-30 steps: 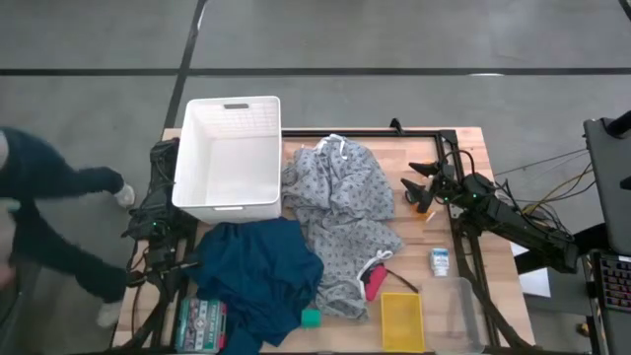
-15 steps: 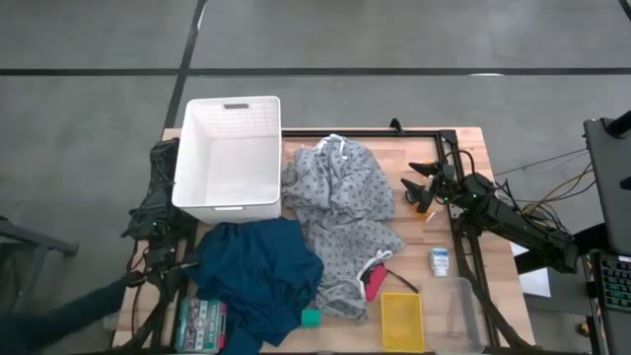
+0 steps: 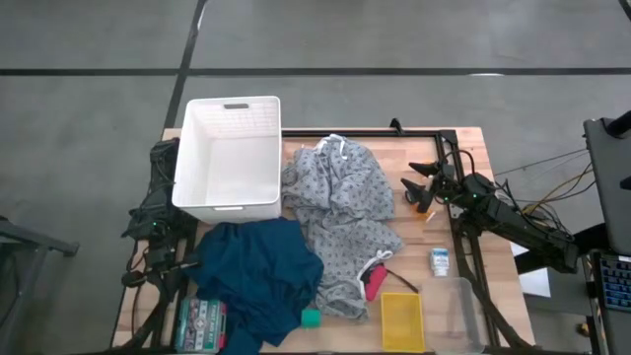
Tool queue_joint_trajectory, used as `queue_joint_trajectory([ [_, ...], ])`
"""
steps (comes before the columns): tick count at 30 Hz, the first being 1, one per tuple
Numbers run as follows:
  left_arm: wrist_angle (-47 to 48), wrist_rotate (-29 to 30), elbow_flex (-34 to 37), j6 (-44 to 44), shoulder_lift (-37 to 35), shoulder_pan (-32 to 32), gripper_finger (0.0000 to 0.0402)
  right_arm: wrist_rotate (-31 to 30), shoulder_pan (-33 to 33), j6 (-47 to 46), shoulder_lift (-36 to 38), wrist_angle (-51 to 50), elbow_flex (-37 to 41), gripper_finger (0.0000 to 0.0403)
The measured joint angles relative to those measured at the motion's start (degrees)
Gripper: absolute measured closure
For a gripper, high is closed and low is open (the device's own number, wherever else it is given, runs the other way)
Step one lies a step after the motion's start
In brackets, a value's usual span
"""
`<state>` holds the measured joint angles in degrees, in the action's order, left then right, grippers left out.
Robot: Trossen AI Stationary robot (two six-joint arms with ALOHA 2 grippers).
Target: Pick & Place Medicine items
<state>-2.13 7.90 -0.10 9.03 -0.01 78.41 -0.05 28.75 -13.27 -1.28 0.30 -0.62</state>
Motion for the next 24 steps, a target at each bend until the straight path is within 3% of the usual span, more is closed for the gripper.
queue_joint_trajectory([
  [6, 0.0, 0.0, 0.0, 0.0, 0.0, 0.0, 0.0355, 0.3, 0.0, -11.5, 0.0, 3.4, 0.0, 0.0078],
  [9, 0.0, 0.0, 0.0, 0.0, 0.0, 0.0, 0.0355, 3.7, 0.0, -16.7, 0.0, 7.8, 0.0, 0.0078],
  [16, 0.0, 0.0, 0.0, 0.0, 0.0, 0.0, 0.0355, 18.2, 0.0, -22.2, 0.0, 34.5, 0.0, 0.0078],
  [24, 0.0, 0.0, 0.0, 0.0, 0.0, 0.0, 0.0355, 19.4, 0.0, -20.2, 0.1, 56.9, 0.0, 0.0078],
])
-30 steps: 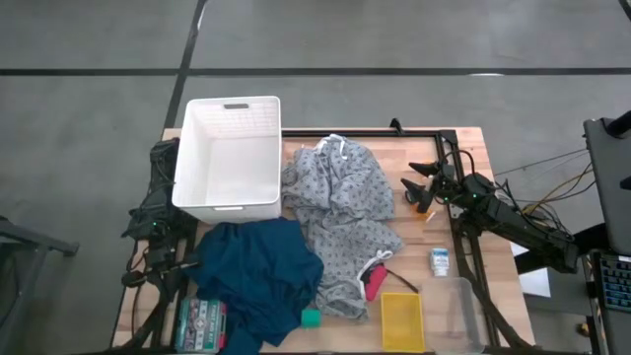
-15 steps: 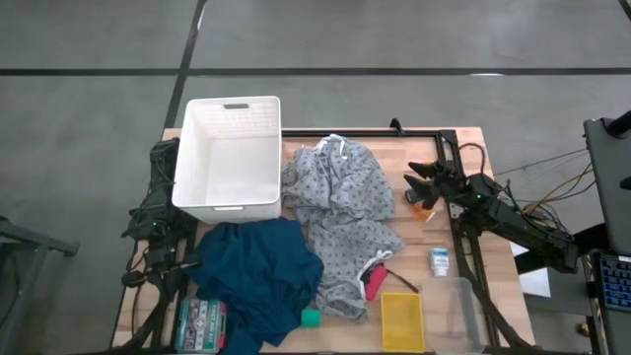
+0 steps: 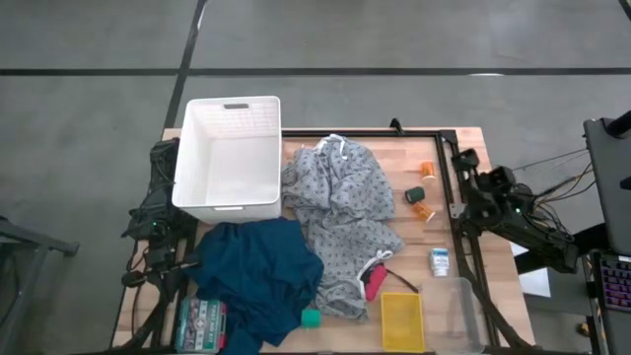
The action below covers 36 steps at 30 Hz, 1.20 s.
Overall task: Pick & Place Medicine items
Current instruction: Put the black bandage into the yellow bin
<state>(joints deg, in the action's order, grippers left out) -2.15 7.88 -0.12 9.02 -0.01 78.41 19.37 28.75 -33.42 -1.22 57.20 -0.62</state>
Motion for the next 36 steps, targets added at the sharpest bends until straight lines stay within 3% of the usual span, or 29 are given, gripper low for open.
queue_joint_trajectory([
  [6, 0.0, 0.0, 0.0, 0.0, 0.0, 0.0, 0.0354, -1.3, 0.0, -2.9, -0.1, 3.1, -1.4, 0.0078],
  [13, 0.0, 0.0, 0.0, 0.0, 0.0, 0.0, 0.0354, 7.3, 0.0, -1.8, -2.2, -3.8, -10.3, 0.0078],
  [16, 0.0, 0.0, 0.0, 0.0, 0.0, 0.0, 0.0354, 8.2, 0.0, 1.3, -4.2, -7.9, -15.4, 0.0078],
  [27, 0.0, 0.0, 0.0, 0.0, 0.0, 0.0, 0.0354, 7.5, 0.0, 22.5, -16.3, -40.6, -30.1, 0.0078],
  [36, 0.0, 0.0, 0.0, 0.0, 0.0, 0.0, 0.0354, 7.5, 0.0, 24.7, -28.5, -56.7, -38.2, 0.0078],
])
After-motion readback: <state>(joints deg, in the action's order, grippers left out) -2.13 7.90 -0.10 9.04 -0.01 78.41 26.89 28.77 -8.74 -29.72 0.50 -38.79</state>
